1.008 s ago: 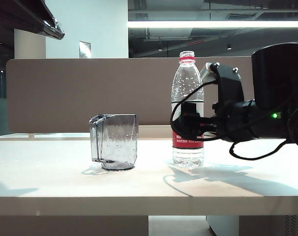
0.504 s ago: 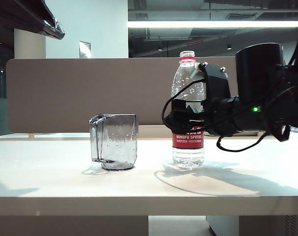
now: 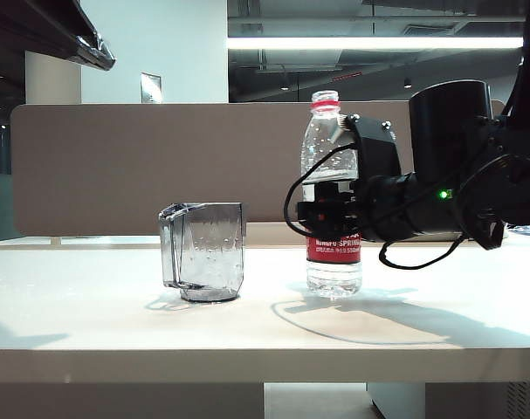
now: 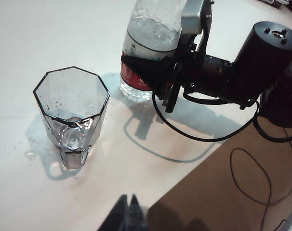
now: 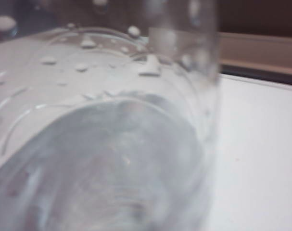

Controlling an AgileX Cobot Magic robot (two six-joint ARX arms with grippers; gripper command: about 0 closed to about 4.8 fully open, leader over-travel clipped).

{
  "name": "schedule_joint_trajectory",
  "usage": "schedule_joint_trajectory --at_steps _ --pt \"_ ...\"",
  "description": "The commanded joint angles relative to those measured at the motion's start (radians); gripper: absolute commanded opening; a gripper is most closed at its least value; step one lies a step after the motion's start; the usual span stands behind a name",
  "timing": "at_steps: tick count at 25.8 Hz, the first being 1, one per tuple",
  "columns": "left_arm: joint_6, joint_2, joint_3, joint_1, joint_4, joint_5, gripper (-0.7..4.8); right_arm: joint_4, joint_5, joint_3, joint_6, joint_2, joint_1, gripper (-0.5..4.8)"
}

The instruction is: Pick up the mineral water bottle on the table and pour water into the mug until it's full.

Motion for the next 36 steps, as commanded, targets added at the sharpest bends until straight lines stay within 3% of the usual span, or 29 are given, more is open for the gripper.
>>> schedule_joint_trajectory --at_steps 1,6,9,19,24,36 --pt "0.000 -0.002 0.005 0.000 0.013 0.000 -0.05 -0.058 0.003 0.006 -0.091 -0.019 0.002 1.98" --pt "0.000 -0.002 0.005 0.000 0.013 0.000 -0.05 -0.317 0.027 0.068 -0.211 -0.080 0.001 1.98" --pt "0.000 -0.002 0.005 0.000 0.013 0.000 -0.05 -0.449 0.048 0.125 -0.357 -0.143 0.001 1.98" --pt "0.000 -0.002 0.005 0.000 0.013 0.000 -0.05 -0.547 0.176 0.174 -0.727 -0.244 0.002 1.99" --pt "0.000 -0.002 0.005 0.000 0.013 0.000 -0.05 -0.582 0.247 0.202 -0.983 -0.244 0.010 2.00" --pt "0.000 -0.002 0.005 0.000 0.013 0.000 -0.05 -0.537 0.269 0.202 -1.246 -0.244 0.014 2.00"
